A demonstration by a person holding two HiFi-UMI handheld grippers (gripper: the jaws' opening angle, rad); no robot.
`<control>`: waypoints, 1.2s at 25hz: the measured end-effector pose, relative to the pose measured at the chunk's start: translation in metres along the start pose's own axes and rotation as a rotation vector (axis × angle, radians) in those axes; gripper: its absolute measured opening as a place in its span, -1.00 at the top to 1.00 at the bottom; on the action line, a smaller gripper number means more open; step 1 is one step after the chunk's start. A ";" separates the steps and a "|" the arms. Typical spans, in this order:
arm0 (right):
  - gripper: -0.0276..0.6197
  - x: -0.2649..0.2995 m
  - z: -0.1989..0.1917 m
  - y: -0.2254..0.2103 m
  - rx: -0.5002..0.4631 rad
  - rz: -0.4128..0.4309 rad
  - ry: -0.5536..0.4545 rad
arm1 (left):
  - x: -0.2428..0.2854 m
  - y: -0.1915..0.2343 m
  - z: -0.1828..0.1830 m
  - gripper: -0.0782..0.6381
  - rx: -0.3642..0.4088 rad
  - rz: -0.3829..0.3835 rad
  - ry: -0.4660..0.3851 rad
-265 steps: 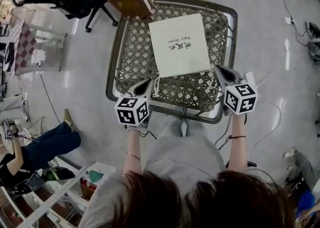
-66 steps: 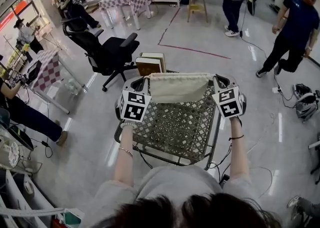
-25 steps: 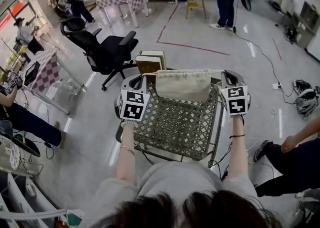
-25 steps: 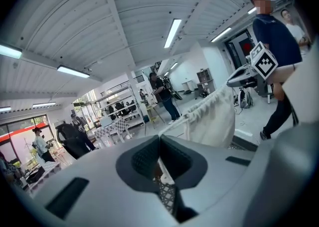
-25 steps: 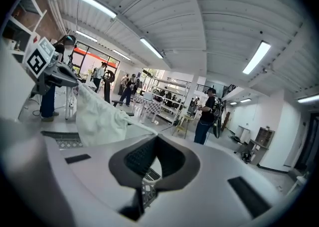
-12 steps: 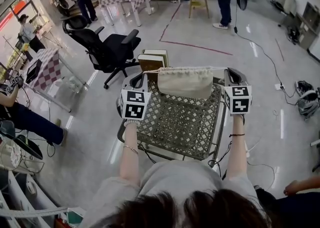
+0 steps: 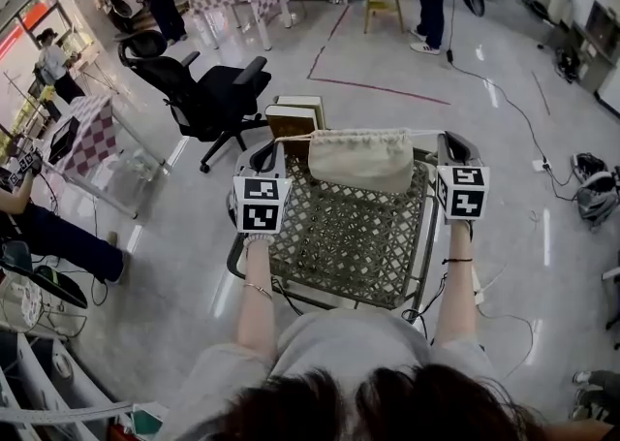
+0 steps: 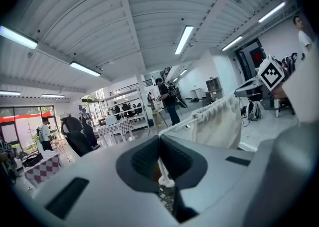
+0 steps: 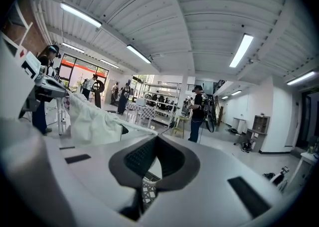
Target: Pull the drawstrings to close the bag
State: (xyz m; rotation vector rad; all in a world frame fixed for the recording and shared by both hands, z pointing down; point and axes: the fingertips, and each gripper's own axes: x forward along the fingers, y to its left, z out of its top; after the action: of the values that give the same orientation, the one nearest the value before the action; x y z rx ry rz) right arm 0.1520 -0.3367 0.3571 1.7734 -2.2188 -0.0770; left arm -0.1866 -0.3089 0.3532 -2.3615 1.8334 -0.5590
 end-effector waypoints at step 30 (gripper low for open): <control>0.84 0.004 -0.004 -0.020 0.108 -0.074 -0.012 | 0.005 0.012 0.001 0.71 -0.057 0.007 -0.044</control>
State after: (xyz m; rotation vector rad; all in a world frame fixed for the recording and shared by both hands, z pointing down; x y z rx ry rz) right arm 0.1716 -0.3452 0.3575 1.9168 -2.2032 0.0170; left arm -0.1958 -0.3173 0.3501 -2.3822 1.8625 -0.4555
